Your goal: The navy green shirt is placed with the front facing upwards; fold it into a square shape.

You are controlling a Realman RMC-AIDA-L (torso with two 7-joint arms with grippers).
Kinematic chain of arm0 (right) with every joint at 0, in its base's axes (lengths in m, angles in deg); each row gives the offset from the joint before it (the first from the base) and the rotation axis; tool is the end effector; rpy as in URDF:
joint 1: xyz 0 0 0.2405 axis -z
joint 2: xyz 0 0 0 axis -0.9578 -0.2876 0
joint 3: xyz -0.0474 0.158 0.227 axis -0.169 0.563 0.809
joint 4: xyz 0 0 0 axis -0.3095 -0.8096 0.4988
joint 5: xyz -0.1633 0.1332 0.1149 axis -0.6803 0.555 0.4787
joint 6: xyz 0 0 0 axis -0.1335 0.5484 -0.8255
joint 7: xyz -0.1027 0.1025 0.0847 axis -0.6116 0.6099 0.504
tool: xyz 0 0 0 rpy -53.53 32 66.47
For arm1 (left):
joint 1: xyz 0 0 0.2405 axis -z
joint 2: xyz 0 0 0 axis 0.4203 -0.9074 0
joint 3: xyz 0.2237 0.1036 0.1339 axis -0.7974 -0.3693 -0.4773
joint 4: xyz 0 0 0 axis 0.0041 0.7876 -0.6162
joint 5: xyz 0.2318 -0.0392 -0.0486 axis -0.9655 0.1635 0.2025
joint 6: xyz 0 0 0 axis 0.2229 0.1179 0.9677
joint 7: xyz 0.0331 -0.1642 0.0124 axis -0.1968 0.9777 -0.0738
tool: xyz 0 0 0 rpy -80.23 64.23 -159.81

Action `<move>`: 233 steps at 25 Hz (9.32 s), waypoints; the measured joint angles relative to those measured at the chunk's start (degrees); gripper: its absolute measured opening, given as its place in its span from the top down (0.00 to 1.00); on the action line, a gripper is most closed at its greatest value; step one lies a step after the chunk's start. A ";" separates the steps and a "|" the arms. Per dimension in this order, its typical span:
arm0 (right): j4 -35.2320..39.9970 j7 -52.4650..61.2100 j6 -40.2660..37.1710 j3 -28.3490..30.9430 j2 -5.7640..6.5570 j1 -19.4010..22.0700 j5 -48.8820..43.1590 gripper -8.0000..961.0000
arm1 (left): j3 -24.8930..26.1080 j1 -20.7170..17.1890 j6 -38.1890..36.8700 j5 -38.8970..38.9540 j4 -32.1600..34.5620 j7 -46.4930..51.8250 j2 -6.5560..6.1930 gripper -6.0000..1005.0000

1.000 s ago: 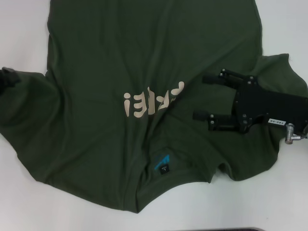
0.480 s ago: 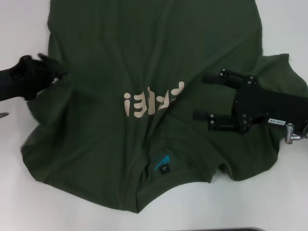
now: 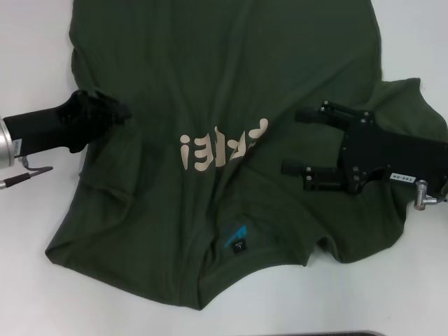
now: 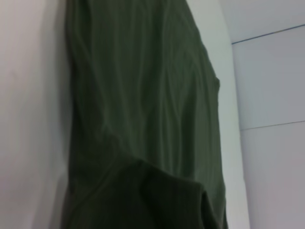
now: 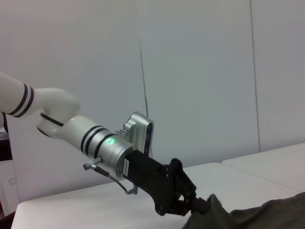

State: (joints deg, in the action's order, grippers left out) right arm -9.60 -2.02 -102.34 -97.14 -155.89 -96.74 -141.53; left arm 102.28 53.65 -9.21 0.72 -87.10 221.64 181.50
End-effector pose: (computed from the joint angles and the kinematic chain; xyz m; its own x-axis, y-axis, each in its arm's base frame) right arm 0.3061 0.3056 -0.0589 0.7437 -0.1113 -0.6591 -0.3066 -0.9330 -0.1885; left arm -0.3329 0.3754 -0.0383 -0.2191 0.8680 0.4455 0.9407 0.0666 0.3328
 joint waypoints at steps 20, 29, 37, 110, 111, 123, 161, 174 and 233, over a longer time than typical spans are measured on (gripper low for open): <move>-0.01 0.99 0.47 -0.02 0.09 -0.03 -0.01 0.08 | -1.68 -5.06 -9.79 -1.47 -2.12 -0.41 -5.20 0.44; 0.04 2.00 0.60 -0.10 0.27 0.04 -0.11 0.08 | -1.56 -5.78 -9.17 -4.31 -1.77 0.90 -4.33 0.17; 0.08 2.00 0.59 -0.03 0.27 0.16 -0.12 0.08 | -1.72 -5.68 -6.09 -4.70 -1.76 2.12 -3.69 0.16; -0.01 1.91 1.09 0.36 0.17 -0.11 -0.03 0.09 | -3.18 -1.87 -9.82 -5.86 1.07 -1.99 0.86 0.83; -0.01 1.92 1.11 0.34 0.17 -0.11 -0.02 0.09 | -3.20 -1.79 -10.26 -5.74 0.73 -2.08 0.80 0.79; 0.24 8.34 1.30 0.45 0.28 -0.22 1.17 0.09 | -0.21 -3.08 -16.41 -3.57 -4.35 -9.47 -1.01 0.34; 14.14 84.05 -0.41 10.26 20.54 -1.30 -26.56 0.09 | 7.18 -9.48 -22.04 -0.80 -4.03 -25.61 -2.10 0.29; 13.52 84.82 10.68 8.42 16.31 -3.24 -28.98 0.09 | 8.63 -9.38 -22.02 -0.78 -4.03 -25.40 -1.97 0.31; 12.14 84.90 20.78 0.60 11.64 -11.59 -39.13 0.10 | 8.67 -9.64 -21.33 -0.79 -3.95 -23.65 -1.75 0.35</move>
State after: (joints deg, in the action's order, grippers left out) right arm 2.54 82.88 -81.56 -96.54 -144.24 -108.32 -180.66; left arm 110.95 44.01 -30.54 -0.07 -91.05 197.99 179.75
